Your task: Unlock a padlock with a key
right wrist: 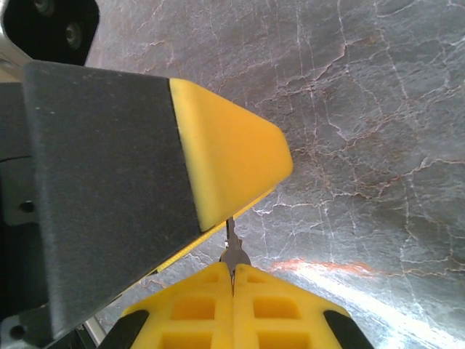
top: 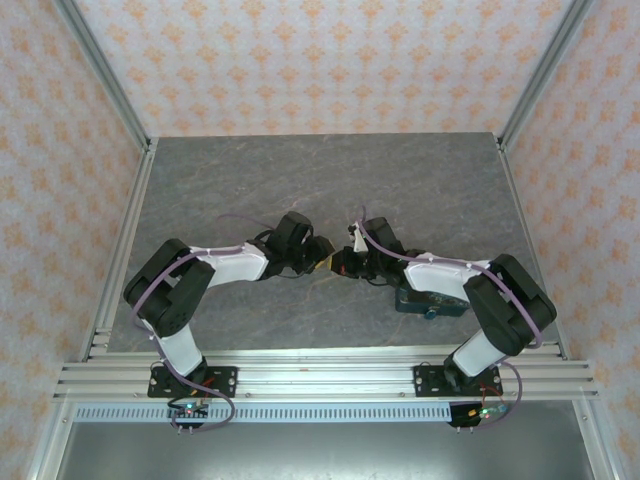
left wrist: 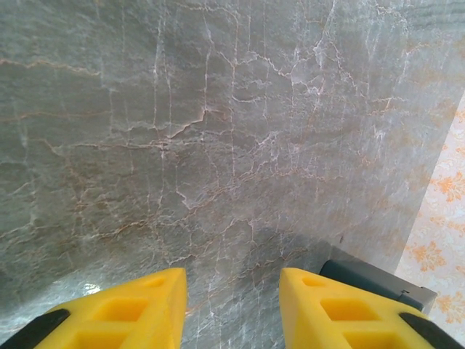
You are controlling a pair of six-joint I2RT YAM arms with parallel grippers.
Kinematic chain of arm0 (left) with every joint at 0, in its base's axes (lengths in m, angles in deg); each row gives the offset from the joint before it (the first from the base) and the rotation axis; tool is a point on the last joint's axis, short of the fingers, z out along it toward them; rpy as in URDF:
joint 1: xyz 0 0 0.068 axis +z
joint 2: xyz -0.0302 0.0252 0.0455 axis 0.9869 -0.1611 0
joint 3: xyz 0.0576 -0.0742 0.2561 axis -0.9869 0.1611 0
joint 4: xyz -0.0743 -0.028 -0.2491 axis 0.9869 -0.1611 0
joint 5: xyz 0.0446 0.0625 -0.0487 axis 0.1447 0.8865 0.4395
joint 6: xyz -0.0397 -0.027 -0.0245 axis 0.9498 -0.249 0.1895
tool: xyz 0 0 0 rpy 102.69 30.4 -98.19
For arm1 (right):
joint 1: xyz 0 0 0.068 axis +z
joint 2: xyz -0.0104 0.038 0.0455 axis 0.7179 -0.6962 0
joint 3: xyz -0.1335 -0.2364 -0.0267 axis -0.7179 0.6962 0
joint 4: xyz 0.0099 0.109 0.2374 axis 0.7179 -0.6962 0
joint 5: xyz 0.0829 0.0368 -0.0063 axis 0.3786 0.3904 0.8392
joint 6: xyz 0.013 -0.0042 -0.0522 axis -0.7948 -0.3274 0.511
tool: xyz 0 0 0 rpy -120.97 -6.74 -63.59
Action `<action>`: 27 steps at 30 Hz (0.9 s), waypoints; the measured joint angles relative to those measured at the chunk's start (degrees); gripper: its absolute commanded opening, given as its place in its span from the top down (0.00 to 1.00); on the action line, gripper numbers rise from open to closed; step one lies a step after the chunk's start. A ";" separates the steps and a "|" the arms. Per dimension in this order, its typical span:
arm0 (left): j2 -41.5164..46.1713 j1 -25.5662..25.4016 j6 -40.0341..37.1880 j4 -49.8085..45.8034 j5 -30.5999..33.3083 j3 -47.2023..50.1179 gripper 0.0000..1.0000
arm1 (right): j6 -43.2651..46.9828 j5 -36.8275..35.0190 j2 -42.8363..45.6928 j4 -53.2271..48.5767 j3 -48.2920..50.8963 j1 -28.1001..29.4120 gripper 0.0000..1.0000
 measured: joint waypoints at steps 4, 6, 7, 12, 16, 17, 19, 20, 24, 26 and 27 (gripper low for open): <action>-0.17 0.00 -0.02 0.00 0.00 -0.17 0.63 | -0.39 0.15 0.00 0.55 0.02 -0.24 1.00; -0.15 0.00 0.00 0.00 0.02 -0.20 0.62 | -0.81 0.39 0.00 1.20 0.02 -0.46 1.00; -0.17 0.00 0.02 0.07 0.07 -0.17 0.62 | -1.20 0.59 0.00 1.60 0.09 -0.59 1.00; -0.13 0.00 1.16 4.04 0.55 0.87 0.59 | -4.11 1.88 0.00 5.44 1.60 -1.14 1.00; 0.22 0.00 2.54 6.95 1.20 1.86 0.54 | -7.23 2.71 0.00 8.94 2.95 -1.20 1.00; 0.52 0.00 2.73 7.30 1.38 1.86 0.53 | -8.04 2.91 0.00 9.73 3.30 -1.20 1.00; 1.68 0.00 3.06 8.13 1.55 1.86 0.52 | -9.86 3.21 0.02 11.61 4.04 -1.25 1.00; 2.19 0.02 3.06 8.55 1.64 1.86 0.52 | -10.82 3.43 0.02 12.50 4.33 -1.33 1.00; 4.02 0.70 3.08 10.05 1.81 2.21 0.49 | -15.06 3.93 0.22 16.92 4.98 -1.46 1.00; 5.07 1.38 3.17 10.64 1.77 2.86 0.48 | -17.20 3.96 0.22 19.15 5.22 -1.55 1.00; 5.57 1.77 3.19 10.97 1.77 3.17 0.48 | -18.27 3.96 0.22 20.13 5.40 -1.57 1.00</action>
